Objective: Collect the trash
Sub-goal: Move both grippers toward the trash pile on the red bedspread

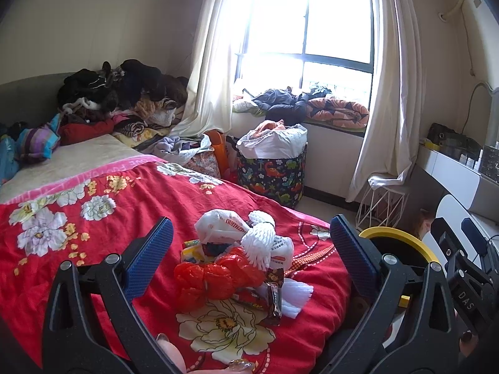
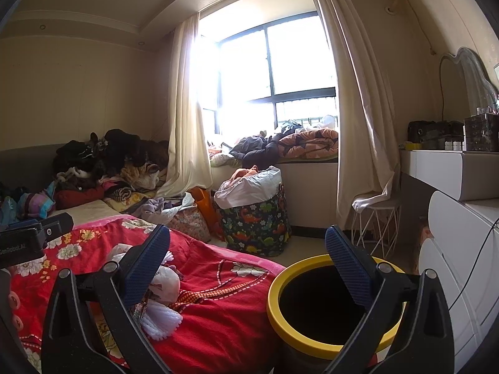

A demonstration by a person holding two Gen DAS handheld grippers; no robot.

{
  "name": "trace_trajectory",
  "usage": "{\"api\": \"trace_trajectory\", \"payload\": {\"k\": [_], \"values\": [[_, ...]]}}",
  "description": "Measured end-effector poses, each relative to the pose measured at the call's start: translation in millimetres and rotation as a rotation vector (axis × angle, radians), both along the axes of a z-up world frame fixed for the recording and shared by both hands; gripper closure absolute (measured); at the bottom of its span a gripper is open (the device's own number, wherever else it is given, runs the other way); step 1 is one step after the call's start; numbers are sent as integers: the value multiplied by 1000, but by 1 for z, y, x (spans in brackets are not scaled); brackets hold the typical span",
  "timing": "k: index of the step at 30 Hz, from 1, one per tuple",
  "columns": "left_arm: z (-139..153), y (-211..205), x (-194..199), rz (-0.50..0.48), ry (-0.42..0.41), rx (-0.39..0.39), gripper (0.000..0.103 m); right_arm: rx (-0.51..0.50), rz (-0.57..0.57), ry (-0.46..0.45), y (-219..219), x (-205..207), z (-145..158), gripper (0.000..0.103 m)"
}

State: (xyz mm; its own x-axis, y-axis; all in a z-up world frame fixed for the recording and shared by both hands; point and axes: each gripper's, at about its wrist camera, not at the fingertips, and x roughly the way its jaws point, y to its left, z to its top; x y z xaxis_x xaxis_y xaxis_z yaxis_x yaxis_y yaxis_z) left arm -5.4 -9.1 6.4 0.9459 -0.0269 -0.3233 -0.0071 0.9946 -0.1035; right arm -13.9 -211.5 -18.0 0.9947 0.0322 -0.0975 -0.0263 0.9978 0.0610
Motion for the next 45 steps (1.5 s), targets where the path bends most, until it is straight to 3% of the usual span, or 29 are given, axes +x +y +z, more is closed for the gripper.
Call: {"api": "trace_trajectory", "payload": {"k": [26, 45], "values": [[-6, -1, -1, -5, 9, -5, 11, 2, -4, 19, -10, 5, -7, 6], [-7, 58, 10, 120, 30, -73, 11, -41, 230, 108, 39, 32, -3, 6]]}}
